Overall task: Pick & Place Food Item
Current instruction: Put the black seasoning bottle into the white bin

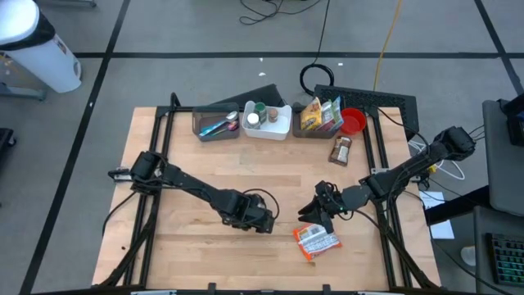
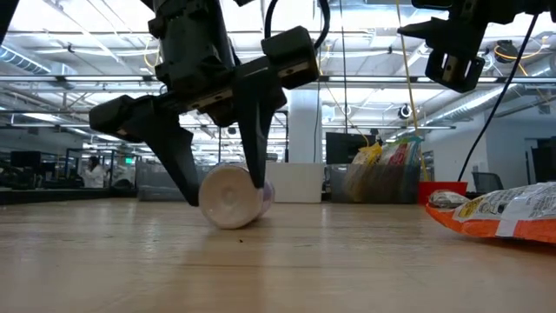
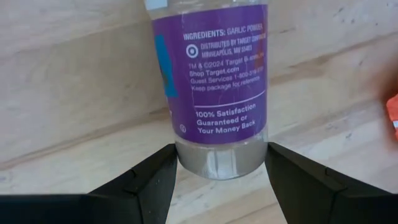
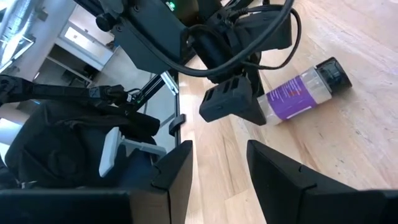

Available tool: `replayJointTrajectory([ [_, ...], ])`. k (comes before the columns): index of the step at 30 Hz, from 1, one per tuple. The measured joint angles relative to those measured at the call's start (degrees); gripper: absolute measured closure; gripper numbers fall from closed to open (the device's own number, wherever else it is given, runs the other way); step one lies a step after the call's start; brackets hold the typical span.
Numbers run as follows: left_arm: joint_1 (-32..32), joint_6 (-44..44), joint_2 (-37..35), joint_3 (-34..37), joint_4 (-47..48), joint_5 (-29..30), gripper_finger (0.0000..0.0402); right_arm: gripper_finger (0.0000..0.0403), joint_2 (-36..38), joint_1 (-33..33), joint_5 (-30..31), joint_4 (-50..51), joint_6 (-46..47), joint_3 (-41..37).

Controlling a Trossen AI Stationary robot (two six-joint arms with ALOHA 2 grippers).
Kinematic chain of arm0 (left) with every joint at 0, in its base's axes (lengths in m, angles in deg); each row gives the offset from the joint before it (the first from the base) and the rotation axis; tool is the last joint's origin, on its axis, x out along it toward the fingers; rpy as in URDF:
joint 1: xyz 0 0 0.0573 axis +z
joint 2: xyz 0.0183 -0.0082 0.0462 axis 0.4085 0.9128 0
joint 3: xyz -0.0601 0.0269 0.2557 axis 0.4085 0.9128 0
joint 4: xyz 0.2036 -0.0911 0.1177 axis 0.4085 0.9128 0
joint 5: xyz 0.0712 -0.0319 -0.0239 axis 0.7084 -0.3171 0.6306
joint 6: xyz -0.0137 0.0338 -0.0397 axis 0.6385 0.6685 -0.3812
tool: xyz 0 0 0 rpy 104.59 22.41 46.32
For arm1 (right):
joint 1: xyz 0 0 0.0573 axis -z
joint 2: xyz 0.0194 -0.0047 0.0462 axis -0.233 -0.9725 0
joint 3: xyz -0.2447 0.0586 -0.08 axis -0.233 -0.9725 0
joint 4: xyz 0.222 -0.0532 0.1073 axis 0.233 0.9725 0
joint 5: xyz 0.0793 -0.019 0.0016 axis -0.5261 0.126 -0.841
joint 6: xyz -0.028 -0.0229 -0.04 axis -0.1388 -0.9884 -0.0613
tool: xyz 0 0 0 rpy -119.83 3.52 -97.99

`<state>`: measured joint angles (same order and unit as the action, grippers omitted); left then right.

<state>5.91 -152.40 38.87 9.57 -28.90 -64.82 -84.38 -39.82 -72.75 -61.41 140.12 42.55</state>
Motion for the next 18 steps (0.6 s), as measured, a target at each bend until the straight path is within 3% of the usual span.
replayJointTrajectory([
  [18,2.19,-1.01,-0.01,0.02,-4.64,2.84,0.0156,0.0259,0.00,0.00,-0.04,0.02,-0.64,0.00],
])
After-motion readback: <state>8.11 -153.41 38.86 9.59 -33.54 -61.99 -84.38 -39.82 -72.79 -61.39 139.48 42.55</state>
